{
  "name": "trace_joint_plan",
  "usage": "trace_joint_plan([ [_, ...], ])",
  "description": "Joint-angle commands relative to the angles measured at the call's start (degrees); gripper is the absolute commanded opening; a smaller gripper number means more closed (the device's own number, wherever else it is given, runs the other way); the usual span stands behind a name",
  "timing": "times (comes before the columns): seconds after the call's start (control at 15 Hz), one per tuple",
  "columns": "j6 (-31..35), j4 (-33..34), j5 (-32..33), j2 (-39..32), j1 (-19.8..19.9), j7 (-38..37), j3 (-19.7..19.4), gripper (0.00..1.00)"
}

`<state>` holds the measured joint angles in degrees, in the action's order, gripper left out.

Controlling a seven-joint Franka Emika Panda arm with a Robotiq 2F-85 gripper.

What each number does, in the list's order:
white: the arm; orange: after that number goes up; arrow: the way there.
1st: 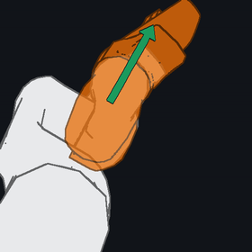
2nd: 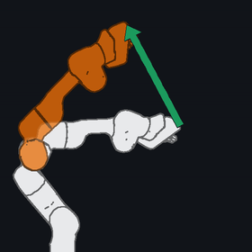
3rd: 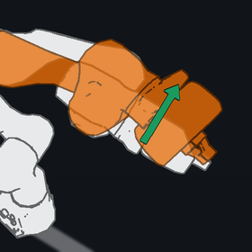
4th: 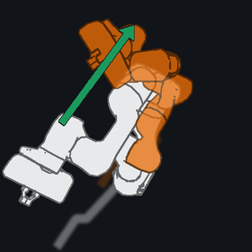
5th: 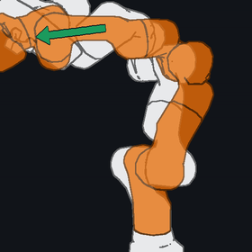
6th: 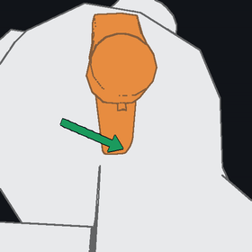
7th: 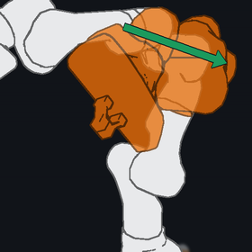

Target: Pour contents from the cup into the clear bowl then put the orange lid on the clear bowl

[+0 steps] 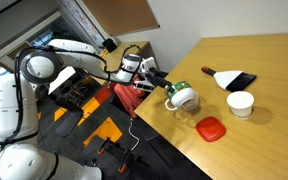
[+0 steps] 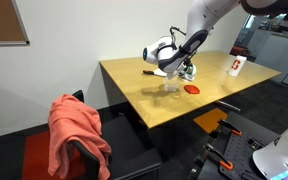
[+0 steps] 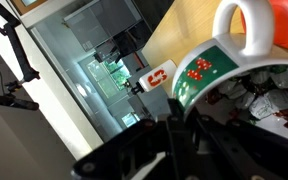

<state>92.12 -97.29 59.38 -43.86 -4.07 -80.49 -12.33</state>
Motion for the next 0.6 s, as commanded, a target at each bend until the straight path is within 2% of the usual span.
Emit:
trace_joint_plan([
  [0.0,-6.3,5.8,1.5,-3.9,0.0,-1.5,0.7,0.03],
  [0.53,-14.0,15.2,1.8,-12.1,-0.9,-0.8,1.0,0.03],
])
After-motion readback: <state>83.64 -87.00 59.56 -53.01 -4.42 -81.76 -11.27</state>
